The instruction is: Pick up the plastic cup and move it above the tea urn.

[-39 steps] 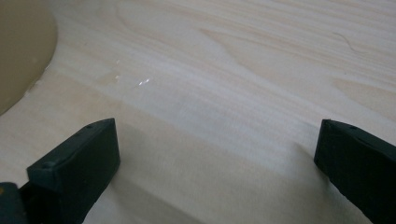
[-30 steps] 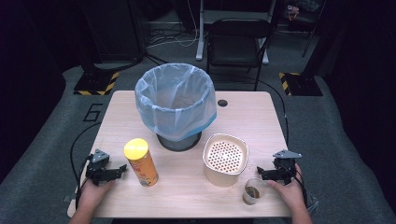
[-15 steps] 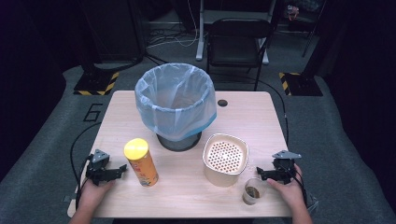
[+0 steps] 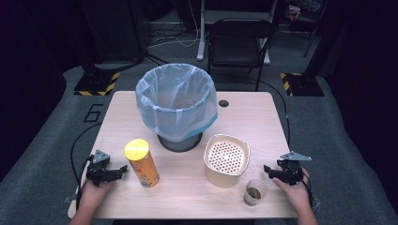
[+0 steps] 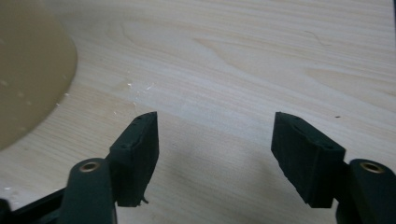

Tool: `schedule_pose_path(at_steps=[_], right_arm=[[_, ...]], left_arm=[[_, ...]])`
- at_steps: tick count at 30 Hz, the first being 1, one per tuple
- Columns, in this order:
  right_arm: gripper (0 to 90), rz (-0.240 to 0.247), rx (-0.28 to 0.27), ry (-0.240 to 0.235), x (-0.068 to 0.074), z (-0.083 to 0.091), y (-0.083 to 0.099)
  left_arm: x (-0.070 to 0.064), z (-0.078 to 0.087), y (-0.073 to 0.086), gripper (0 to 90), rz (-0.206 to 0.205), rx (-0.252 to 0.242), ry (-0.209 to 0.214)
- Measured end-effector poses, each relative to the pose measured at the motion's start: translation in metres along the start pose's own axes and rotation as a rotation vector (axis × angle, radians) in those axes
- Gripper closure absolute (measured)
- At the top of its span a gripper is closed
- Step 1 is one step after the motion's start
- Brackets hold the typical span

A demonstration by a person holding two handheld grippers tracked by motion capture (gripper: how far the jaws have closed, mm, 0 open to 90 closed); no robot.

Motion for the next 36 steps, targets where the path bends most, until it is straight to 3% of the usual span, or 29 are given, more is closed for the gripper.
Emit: schedule_pose_path(at_steps=[5, 8, 18, 20, 25, 34, 36], right_arm=[[30.5, -0.020, -0.047, -0.029, 0.006, 0.024, -0.013], [27.6, 0.013, -0.062, -0.055, 0.014, 0.038, -0.020], [20.0, 0.056, -0.120, -0.167, 0.048, 0.078, -0.031], [19.1, 0.072, -0.128, -0.193, 0.058, 0.085, -0.032], [19.4, 0.116, -0.115, -0.256, 0.083, 0.090, -0.028], [14.6, 0.163, -0.081, -0.284, 0.113, 0.082, -0.012], [14.5, 0.174, -0.069, -0.271, 0.118, 0.078, -0.007]], left_arm=[[0.000, 0.000, 0.000, 13.8, 0.000, 0.000, 0.000], [0.000, 0.000, 0.000, 13.8, 0.001, 0.000, 0.000], [0.000, 0.001, 0.000, 13.8, -0.001, 0.021, 0.009], [0.000, 0.000, 0.000, 13.8, -0.001, 0.004, 0.000], [0.000, 0.001, 0.000, 13.8, -0.003, 0.020, 0.007], [0.000, 0.001, 0.000, 13.8, -0.003, 0.020, 0.007], [0.000, 0.001, 0.000, 13.8, -0.003, 0.020, 0.007]])
Point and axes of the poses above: each handheld gripper's, and its own axes: z roughly backward along the jaws, y roughly out of its underside, x roughly to its left, the point moved 6 cm from there along -z, roughly forward along the jaws
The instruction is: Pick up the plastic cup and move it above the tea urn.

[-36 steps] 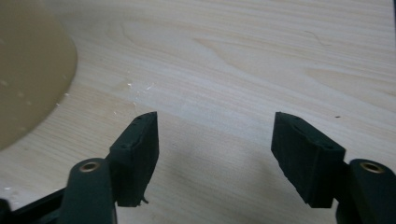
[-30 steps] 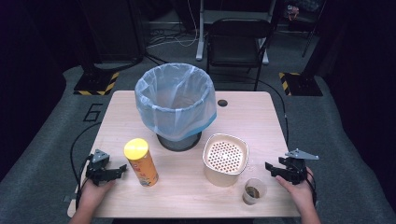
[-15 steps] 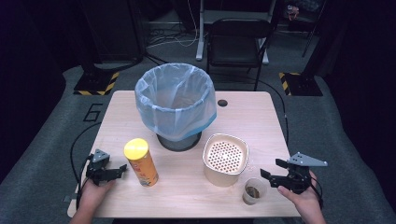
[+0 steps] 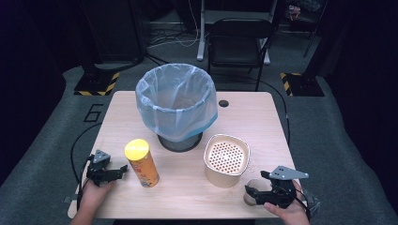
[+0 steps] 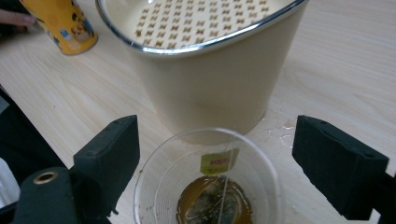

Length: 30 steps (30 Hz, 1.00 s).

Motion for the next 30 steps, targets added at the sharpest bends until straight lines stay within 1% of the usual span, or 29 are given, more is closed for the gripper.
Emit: schedule_pose_path(at_steps=[1, 5, 11, 12, 13, 14, 15, 16, 17, 18, 19, 20, 22, 23, 24, 26, 27, 29, 30], right_arm=[[14.5, 0.013, 0.000, -0.003, 0.002, -0.002, 0.001], [14.6, 0.016, 0.002, 0.022, 0.006, -0.007, 0.007], [15.5, 0.029, 0.033, 0.041, 0.007, -0.012, 0.016], [16.4, 0.035, 0.032, 0.054, 0.006, -0.015, 0.018], [16.6, 0.033, 0.037, 0.049, 0.007, -0.015, 0.019], [16.7, 0.041, 0.050, 0.057, 0.006, -0.017, 0.022], [16.9, 0.040, 0.053, 0.057, 0.007, -0.018, 0.024], [17.7, 0.052, 0.060, 0.062, 0.007, -0.019, 0.025], [17.7, 0.052, 0.060, 0.062, 0.007, -0.019, 0.025], [19.0, 0.072, 0.073, 0.073, 0.007, -0.020, 0.027], [19.3, 0.075, 0.069, 0.072, 0.007, -0.020, 0.028], [19.5, 0.086, 0.069, 0.067, 0.007, -0.020, 0.028], [19.7, 0.078, 0.065, 0.075, 0.007, -0.021, 0.028], [19.9, 0.077, 0.065, 0.074, 0.006, -0.021, 0.028], [20.4, 0.086, 0.064, 0.068, 0.005, -0.020, 0.027], [20.5, 0.081, 0.068, 0.067, 0.005, -0.020, 0.027], [20.8, 0.087, 0.071, 0.075, 0.002, -0.019, 0.027], [21.0, 0.084, 0.076, 0.087, -0.003, -0.019, 0.026], [21.1, 0.092, 0.081, 0.092, -0.006, -0.019, 0.025]], left_arm=[[0.000, 0.000, 0.000, 13.8, 0.001, 0.000, 0.000], [0.000, 0.000, 0.000, 13.7, 0.001, 0.000, -0.001], [0.000, 0.000, 0.000, 13.7, 0.001, 0.000, -0.001], [0.000, 0.000, 0.000, 13.7, 0.001, 0.000, -0.001], [0.000, 0.000, 0.000, 13.7, 0.001, 0.000, -0.001], [0.000, 0.000, 0.000, 13.8, 0.001, -0.001, -0.001], [0.000, 0.000, 0.000, 13.7, 0.001, 0.000, 0.000], [0.000, 0.000, 0.000, 13.8, 0.001, 0.000, -0.001], [0.000, 0.000, 0.000, 13.7, 0.001, 0.000, -0.001], [0.000, 0.000, 0.000, 13.8, 0.001, 0.000, -0.001], [0.000, 0.000, 0.000, 13.8, 0.001, 0.000, 0.000], [0.000, 0.000, 0.000, 13.8, 0.001, -0.001, -0.001], [0.000, 0.000, 0.000, 13.8, 0.001, 0.000, -0.001], [0.000, 0.000, 0.000, 13.8, 0.001, 0.000, -0.001], [0.000, 0.000, 0.000, 13.8, 0.001, 0.000, -0.001], [0.000, 0.000, 0.000, 13.8, 0.001, 0.000, -0.001], [0.000, 0.000, 0.000, 13.8, 0.001, 0.000, -0.001], [0.000, 0.000, 0.000, 13.8, 0.001, 0.000, -0.001], [0.000, 0.000, 0.000, 13.8, 0.001, 0.000, -0.001]])
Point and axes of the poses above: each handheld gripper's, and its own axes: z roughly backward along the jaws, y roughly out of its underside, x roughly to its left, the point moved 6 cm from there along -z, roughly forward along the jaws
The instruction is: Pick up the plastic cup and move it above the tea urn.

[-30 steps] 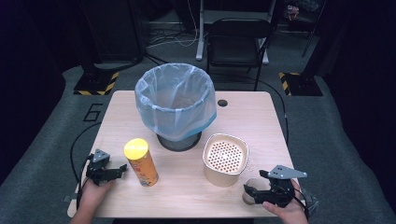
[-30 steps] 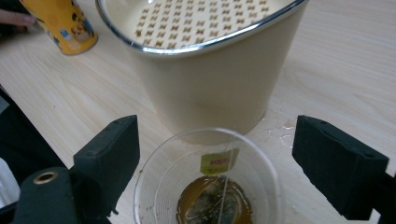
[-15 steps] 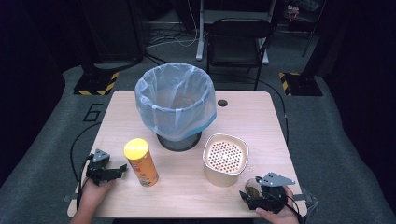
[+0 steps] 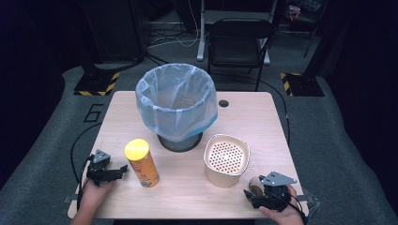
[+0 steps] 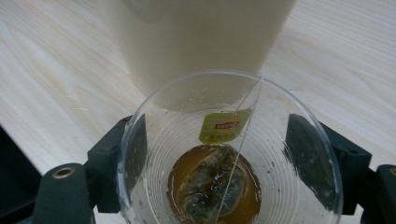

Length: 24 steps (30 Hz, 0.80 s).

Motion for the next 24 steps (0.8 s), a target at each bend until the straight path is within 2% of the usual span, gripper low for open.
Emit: schedule_pose_path(at_steps=[2, 5, 13, 16, 19, 21, 24], right_arm=[[21.3, 0.008, 0.002, 0.001, -0.004, 0.000, -0.001], [21.4, 0.010, 0.001, 0.028, -0.026, -0.004, -0.005], [21.1, -0.003, -0.007, 0.033, -0.069, -0.016, -0.015], [20.6, -0.009, -0.001, 0.006, -0.080, -0.021, -0.019], [19.9, -0.024, -0.014, 0.001, -0.087, -0.026, -0.022], [18.7, -0.008, -0.021, -0.011, -0.091, -0.028, -0.023], [13.8, -0.034, -0.032, -0.005, -0.092, -0.030, -0.025]], left_arm=[[0.000, 0.000, 0.000, 13.8, 0.000, 0.000, 0.000], [0.000, 0.000, 0.000, 13.8, 0.001, 0.000, -0.001], [0.000, -0.001, 0.000, 13.7, 0.004, -0.002, -0.006], [0.000, -0.001, 0.000, 13.8, 0.004, -0.002, -0.006], [0.000, -0.001, 0.000, 13.8, 0.004, -0.002, -0.006], [0.000, -0.001, 0.000, 13.7, 0.005, -0.002, -0.006], [0.000, -0.001, 0.000, 13.8, 0.005, -0.001, -0.006]])
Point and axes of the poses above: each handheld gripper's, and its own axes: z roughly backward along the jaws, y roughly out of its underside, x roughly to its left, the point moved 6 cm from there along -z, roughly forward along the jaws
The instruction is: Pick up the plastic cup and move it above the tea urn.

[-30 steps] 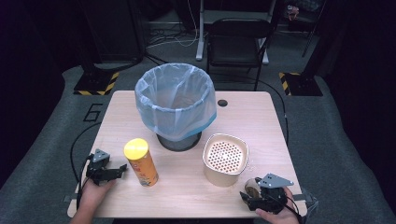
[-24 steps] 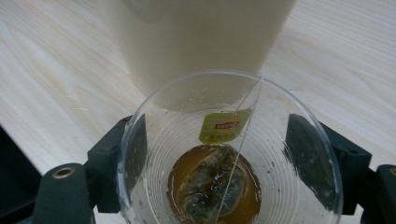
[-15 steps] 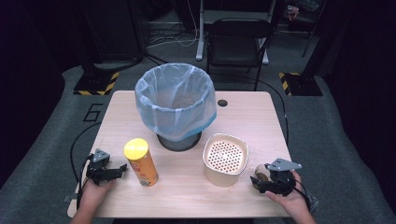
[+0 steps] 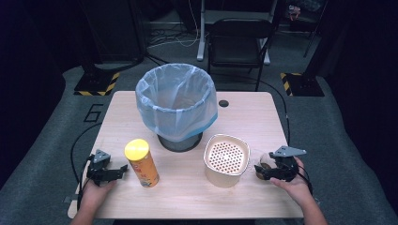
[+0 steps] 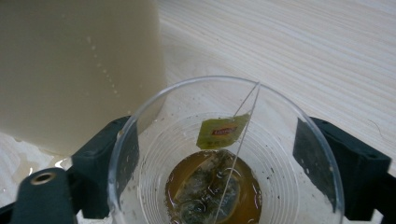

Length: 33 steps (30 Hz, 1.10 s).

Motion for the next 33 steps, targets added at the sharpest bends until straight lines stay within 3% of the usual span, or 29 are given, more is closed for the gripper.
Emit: schedule_pose_path(at_steps=[10, 12, 16, 20, 21, 22, 23, 25, 28, 30, 33], right_arm=[[13.7, 0.013, -0.032, 0.003, 0.002, 0.010, -0.010], [14.1, 0.018, -0.042, -0.016, 0.005, 0.015, -0.017], [15.8, 0.033, -0.046, -0.011, 0.009, 0.021, -0.028], [30.4, 0.023, -0.111, -0.013, 0.016, 0.033, -0.055], [30.4, 0.023, -0.111, -0.013, 0.016, 0.033, -0.055], [41.4, -0.001, -0.142, -0.052, 0.020, 0.035, -0.068], [44.1, -0.018, -0.148, -0.076, 0.023, 0.035, -0.073], [50.6, -0.033, -0.133, -0.112, 0.027, 0.030, -0.079], [50.6, -0.043, -0.090, -0.097, 0.031, 0.019, -0.081], [52.3, -0.029, -0.039, -0.102, 0.035, 0.003, -0.082], [59.1, -0.006, 0.002, -0.116, 0.036, -0.008, -0.080]], left_arm=[[0.000, 0.000, 0.000, 13.8, 0.000, -0.001, 0.000], [0.000, 0.000, 0.000, 13.8, 0.000, -0.001, 0.000], [0.000, 0.000, 0.000, 13.8, 0.001, -0.001, 0.000], [0.000, 0.000, 0.000, 13.8, -0.001, -0.001, -0.001], [0.000, 0.000, 0.000, 13.8, -0.001, -0.001, -0.001], [0.000, 0.000, 0.000, 13.8, 0.003, -0.001, 0.002], [0.000, 0.000, 0.000, 13.8, 0.002, -0.001, 0.000], [0.000, 0.000, 0.000, 13.8, 0.000, -0.001, 0.000], [0.000, 0.000, 0.000, 13.8, 0.000, 0.000, 0.000], [0.000, 0.000, 0.000, 13.8, 0.003, -0.001, 0.003], [0.000, 0.000, 0.000, 13.8, 0.003, 0.000, 0.001]])
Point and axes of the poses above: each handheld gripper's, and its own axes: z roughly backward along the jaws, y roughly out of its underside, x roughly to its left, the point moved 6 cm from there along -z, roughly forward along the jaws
